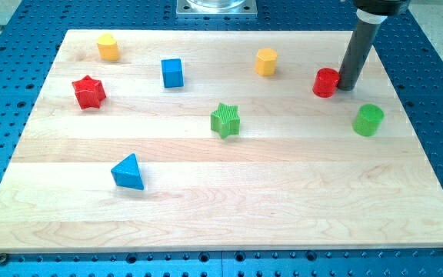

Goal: Move the green circle to the bottom left of the red circle

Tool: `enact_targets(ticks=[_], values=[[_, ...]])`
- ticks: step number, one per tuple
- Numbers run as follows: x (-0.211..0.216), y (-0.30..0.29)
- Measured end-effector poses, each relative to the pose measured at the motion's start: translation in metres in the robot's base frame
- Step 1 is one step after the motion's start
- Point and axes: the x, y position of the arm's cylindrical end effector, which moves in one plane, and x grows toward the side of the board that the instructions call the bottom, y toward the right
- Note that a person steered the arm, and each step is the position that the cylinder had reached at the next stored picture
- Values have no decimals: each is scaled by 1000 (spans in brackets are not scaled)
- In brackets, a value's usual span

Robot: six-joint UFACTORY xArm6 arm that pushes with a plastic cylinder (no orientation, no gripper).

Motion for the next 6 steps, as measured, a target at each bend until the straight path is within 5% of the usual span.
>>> enact_targets(ticks=[2, 3, 4, 5, 6], values=[[32, 16], [74, 79], [98, 36], [95, -66], [81, -73]])
